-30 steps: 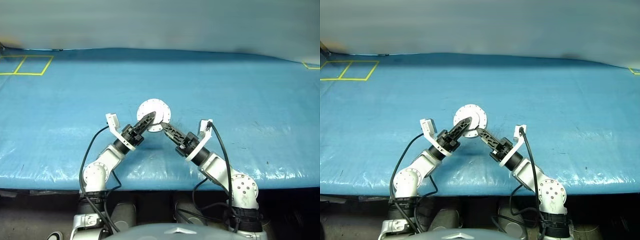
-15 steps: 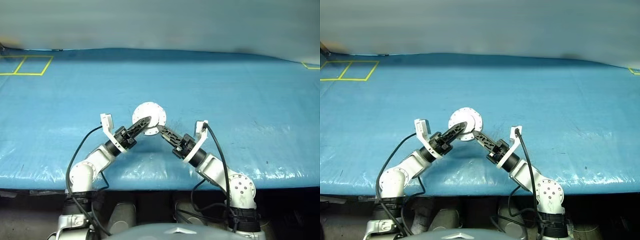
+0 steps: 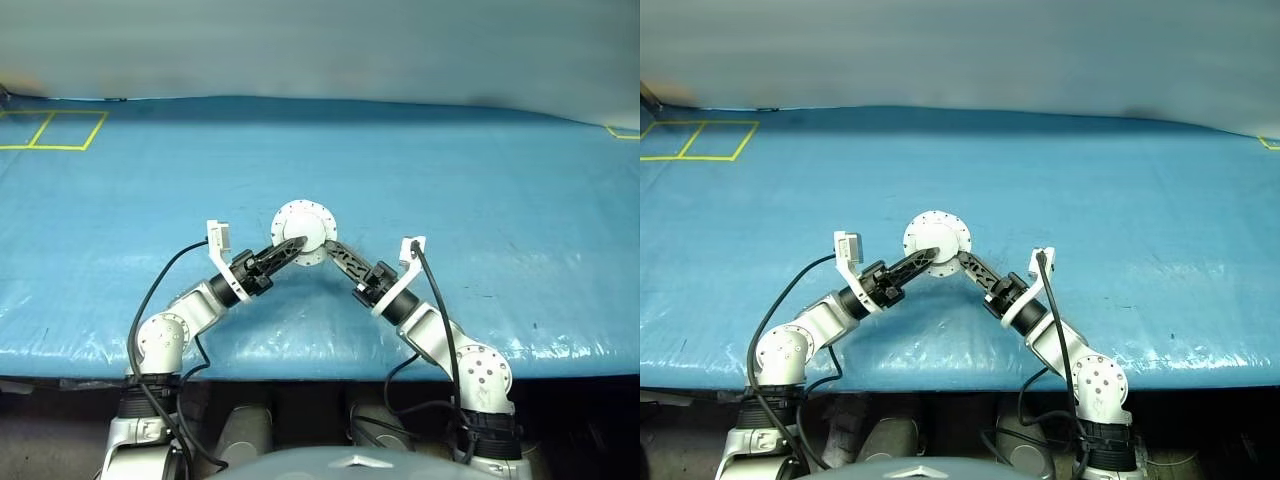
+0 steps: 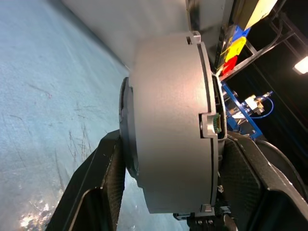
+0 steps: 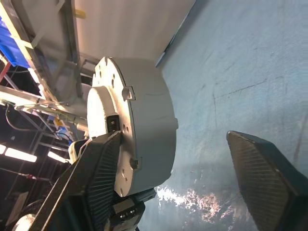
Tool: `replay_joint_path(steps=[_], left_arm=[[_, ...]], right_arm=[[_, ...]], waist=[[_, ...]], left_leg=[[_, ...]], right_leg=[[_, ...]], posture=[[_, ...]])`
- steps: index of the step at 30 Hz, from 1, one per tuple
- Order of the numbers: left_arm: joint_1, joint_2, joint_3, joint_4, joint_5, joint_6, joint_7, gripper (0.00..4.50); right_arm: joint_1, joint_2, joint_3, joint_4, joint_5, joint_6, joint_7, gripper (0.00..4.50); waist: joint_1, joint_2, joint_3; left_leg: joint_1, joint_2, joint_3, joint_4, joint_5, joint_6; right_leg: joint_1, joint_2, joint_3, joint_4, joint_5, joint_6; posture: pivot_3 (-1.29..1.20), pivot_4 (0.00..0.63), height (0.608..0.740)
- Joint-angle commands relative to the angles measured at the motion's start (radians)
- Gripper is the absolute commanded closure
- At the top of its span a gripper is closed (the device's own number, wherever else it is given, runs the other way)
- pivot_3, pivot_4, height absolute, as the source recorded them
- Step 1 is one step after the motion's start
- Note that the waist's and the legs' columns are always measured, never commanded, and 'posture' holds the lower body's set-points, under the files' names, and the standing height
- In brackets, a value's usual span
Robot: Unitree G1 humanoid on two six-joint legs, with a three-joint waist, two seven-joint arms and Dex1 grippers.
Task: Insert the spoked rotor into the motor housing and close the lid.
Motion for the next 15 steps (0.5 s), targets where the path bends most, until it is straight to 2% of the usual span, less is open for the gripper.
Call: replay_joint_path(steps=[1, 5, 8, 15], left_arm=[[-0.018, -0.038, -0.07, -0.022, 0.007, 0.007, -0.02, 1.68], [-0.024, -0.069, -0.04, 0.002, 0.03, -0.03, 0.006, 1.68], [-0.026, -0.088, -0.011, 0.012, 0.017, -0.032, 0.015, 2.09], [-0.04, -0.116, -0.009, 0.014, 0.076, -0.068, 0.077, 2.11]], right_arm=[[-0.036, 0.022, 0.073, -0.045, 0.013, 0.03, 0.035, 0.92], [-0.034, 0.021, 0.076, -0.046, 0.007, 0.036, 0.034, 0.92], [-0.034, 0.023, 0.075, -0.043, 0.002, 0.036, 0.032, 0.9], [-0.035, 0.028, 0.073, -0.038, -0.016, 0.037, 0.035, 0.9]], waist=[[-0.001, 0.0, 0.0], [0.001, 0.0, 0.0], [0.001, 0.0, 0.0], [0.001, 0.0, 0.0]], left_leg=[[0.0, 0.0, 0.0, 0.0, 0.0, 0.0], [0.0, 0.0, 0.0, 0.0, 0.0, 0.0], [0.0, 0.0, 0.0, 0.0, 0.0, 0.0], [0.0, 0.0, 0.0, 0.0, 0.0, 0.0]], right_leg=[[0.0, 0.0, 0.0, 0.0, 0.0, 0.0], [0.0, 0.0, 0.0, 0.0, 0.0, 0.0], [0.0, 0.0, 0.0, 0.0, 0.0, 0.0], [0.0, 0.0, 0.0, 0.0, 0.0, 0.0]], posture=[[0.0, 0.15, 0.74], [0.0, 0.15, 0.74], [0.0, 0.15, 0.74], [0.0, 0.15, 0.74]])
